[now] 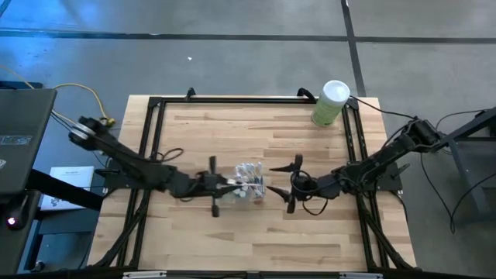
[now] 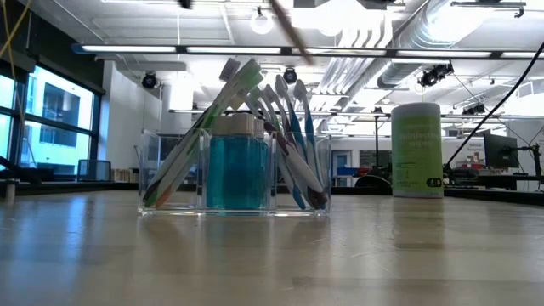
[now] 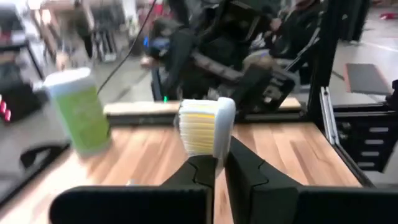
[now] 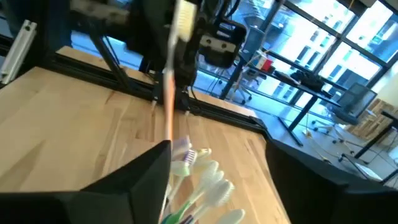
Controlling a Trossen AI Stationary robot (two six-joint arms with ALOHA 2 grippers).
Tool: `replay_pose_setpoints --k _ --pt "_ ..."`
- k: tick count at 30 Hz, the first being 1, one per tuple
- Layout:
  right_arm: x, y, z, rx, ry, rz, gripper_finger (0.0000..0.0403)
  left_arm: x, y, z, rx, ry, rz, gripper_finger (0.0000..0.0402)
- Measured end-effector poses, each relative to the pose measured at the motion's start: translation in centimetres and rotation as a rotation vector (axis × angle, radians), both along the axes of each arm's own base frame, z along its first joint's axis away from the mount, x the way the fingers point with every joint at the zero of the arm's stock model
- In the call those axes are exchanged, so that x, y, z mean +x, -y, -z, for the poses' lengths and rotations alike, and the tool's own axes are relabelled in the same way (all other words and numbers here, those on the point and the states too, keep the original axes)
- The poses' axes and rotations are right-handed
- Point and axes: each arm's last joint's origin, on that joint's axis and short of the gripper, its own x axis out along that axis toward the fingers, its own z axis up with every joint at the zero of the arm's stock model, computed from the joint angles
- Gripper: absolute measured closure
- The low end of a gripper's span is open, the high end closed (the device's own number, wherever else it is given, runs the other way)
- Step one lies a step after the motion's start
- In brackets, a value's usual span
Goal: Pick & Place toothbrushing station
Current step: Put the orange toothbrush into the transparent organizer
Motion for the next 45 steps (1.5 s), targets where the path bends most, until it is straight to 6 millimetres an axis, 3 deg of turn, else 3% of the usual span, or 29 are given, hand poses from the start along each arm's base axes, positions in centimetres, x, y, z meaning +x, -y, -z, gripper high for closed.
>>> replay_pose_setpoints --k 4,10,15,22,30,38,45 --pt "0.0 0.0 0.0 0.000 0.001 0.003 0.0126 -3.5 0.4 -1.3 -0.112 -0.092 0.018 0.0396" --pt "0.2 0.5 0.0 0.008 0.002 0.022 0.0128 -7.8 0.9 -1.6 -0.188 -0.214 0.021 0.0396" --pt "0.4 1.0 0.0 0.013 0.003 0.031 0.0132 -9.2 0.8 -0.9 -0.241 -0.275 -0.051 0.0396" --pt "0.6 1.5 0.0 0.063 0.012 0.035 0.0132 -8.4 -0.4 0.4 -0.265 -0.365 -0.122 0.0396" --pt "0.6 1.5 0.2 0.058 -0.001 0.035 0.0132 -5.8 -2.2 2.1 -0.327 -0.505 -0.105 0.0394" --pt "0.6 1.5 0.2 0.056 -0.002 0.036 0.0132 -3.2 -2.9 4.8 -0.376 -0.617 -0.125 0.0371" --pt "0.6 1.5 0.2 0.059 -0.002 0.037 0.0132 -2.3 -3.1 5.3 -0.401 -0.599 -0.143 0.0340"
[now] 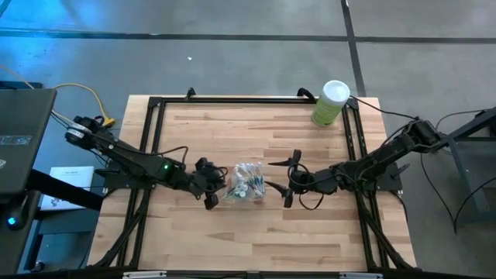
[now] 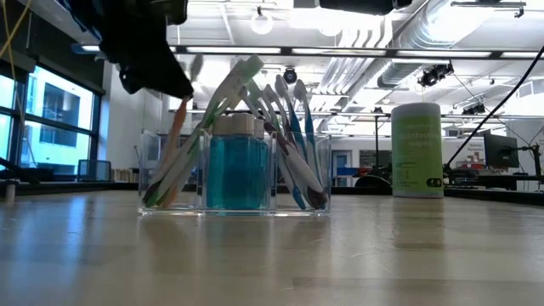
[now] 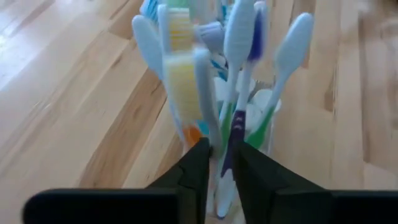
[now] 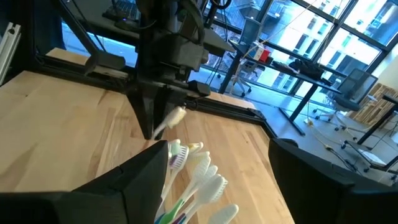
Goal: Pick & Place toothbrushing station
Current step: Put the orange toothbrush into the transparent organizer, then return to Home Position
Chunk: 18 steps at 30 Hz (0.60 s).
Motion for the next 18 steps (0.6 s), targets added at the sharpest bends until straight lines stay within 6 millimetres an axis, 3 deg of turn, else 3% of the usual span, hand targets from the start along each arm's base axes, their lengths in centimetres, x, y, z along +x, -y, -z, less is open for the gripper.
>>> replay_pose_setpoints --k 7,11,18 --pt "0.0 0.0 0.0 0.022 0.006 0.003 0.0132 -0.4 0.5 -0.4 0.019 0.012 0.044 0.0278" --pt "-0.1 0.0 -0.2 0.023 0.024 0.023 0.0132 -0.8 0.8 -0.9 0.077 0.018 0.107 0.0263" --pt "-3.5 -1.7 -5.6 -0.055 0.136 0.023 0.0169 -3.1 0.2 -4.2 0.237 0.138 0.164 0.0262"
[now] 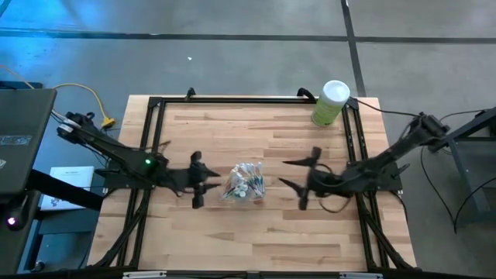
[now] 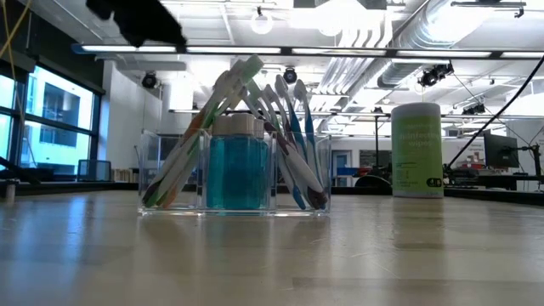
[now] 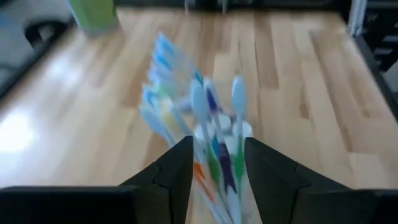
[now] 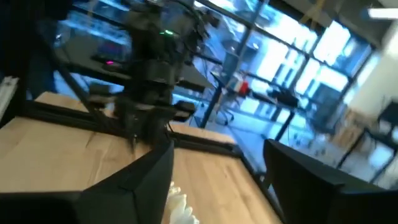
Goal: Pick & Place toothbrushing station
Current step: Return to Home Position
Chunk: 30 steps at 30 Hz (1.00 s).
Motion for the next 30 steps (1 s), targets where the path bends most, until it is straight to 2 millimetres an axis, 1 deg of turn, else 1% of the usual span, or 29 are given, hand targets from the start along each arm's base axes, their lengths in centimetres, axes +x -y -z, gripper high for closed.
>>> replay_pose_setpoints --k 2,5,9,10,11,13,14,16,19,21,24,28,30 --pt "-1.4 0.0 -1.2 -0.036 -0.005 -0.007 0.0198 -1.1 -0.5 -1.3 0.030 0.045 0.020 0.0265" --pt "-3.6 0.9 -2.3 -0.041 -0.019 0.041 0.0258 -3.0 -1.7 -2.9 0.054 0.095 0.022 0.0284" --pt "-6.0 2.4 -2.6 0.014 -0.076 0.051 0.0363 -6.0 -3.7 -4.1 0.113 0.110 -0.070 0.0328" --pt "-6.7 3.0 -2.5 0.027 -0.100 0.044 0.0382 -6.8 -4.3 -4.2 0.124 0.103 -0.088 0.0342" --pt "-7.2 3.5 -2.3 0.044 -0.125 0.030 0.0390 -7.4 -4.7 -4.2 0.134 0.089 -0.095 0.0356" --pt "-8.0 4.6 -2.2 0.094 -0.162 -0.021 0.0396 -8.5 -5.3 -4.1 0.157 0.079 -0.057 0.0385" --pt "-8.4 5.0 -2.1 0.115 -0.187 -0.060 0.0398 -8.9 -5.5 -4.0 0.167 0.083 -0.028 0.0393" --pt "-9.1 5.7 -1.6 0.149 -0.207 -0.153 0.0399 -9.5 -5.8 -3.7 0.168 0.105 0.021 0.0397" --pt "-9.8 6.7 -0.5 0.138 -0.214 -0.267 0.0399 -10.2 -6.3 -3.2 0.180 0.150 0.014 0.0398" --pt "-10.2 7.3 0.8 0.119 -0.211 -0.301 0.0399 -10.6 -6.7 -2.5 0.178 0.173 -0.009 0.0399" --pt "-10.8 8.2 2.5 0.133 -0.161 -0.324 0.0399 -11.0 -7.2 -1.1 0.166 0.205 -0.038 0.0399" --pt "-11.6 9.0 5.3 0.210 -0.061 -0.329 0.0400 -11.2 -7.3 0.6 0.093 0.300 0.000 0.0399" --pt "-11.8 9.1 7.3 0.233 -0.019 -0.335 0.0400 -10.9 -7.2 1.6 0.064 0.368 0.033 0.0399"
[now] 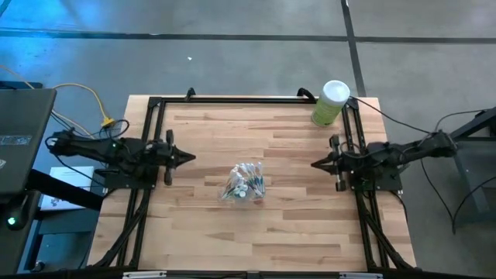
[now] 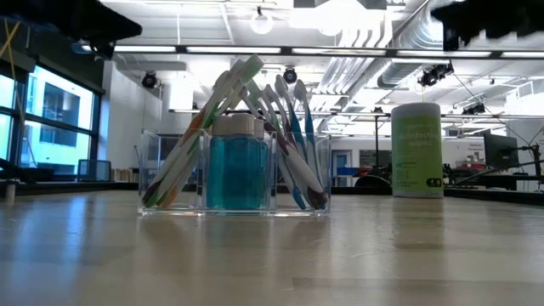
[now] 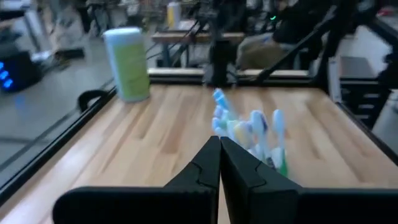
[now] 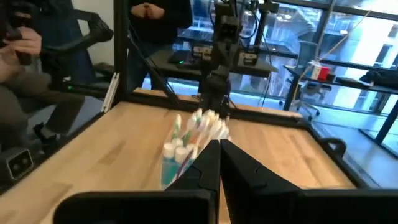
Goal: Pick & Place toothbrushing station
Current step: Return to Home Position
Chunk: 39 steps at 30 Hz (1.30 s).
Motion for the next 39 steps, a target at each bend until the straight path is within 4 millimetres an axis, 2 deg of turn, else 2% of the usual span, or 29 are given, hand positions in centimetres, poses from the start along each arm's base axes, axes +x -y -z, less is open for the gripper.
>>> replay_pose_setpoints --k 4,7,16,20,25,39 --pt "-0.1 0.2 3.0 0.011 0.073 0.036 0.0400 0.1 0.0 2.3 0.044 0.012 -0.013 0.0399" --pt "-0.2 0.4 4.2 0.016 0.072 0.052 0.0400 -0.2 -0.3 3.4 0.047 0.012 -0.069 0.0399" --pt "-0.4 0.7 5.1 0.074 0.024 0.071 0.0400 -1.3 -0.6 6.1 0.059 0.036 -0.062 0.0399" --pt "-0.4 0.7 5.9 0.122 0.099 0.061 0.0400 -1.5 -0.6 7.4 0.048 0.050 -0.059 0.0399" --pt "-0.3 0.6 6.4 0.133 0.105 0.033 0.0400 -1.3 -0.6 8.1 0.025 0.042 -0.050 0.0399" --pt "-0.3 0.6 6.8 0.112 0.067 0.053 0.0400 -1.2 -0.4 8.0 0.021 0.067 0.028 0.0399"
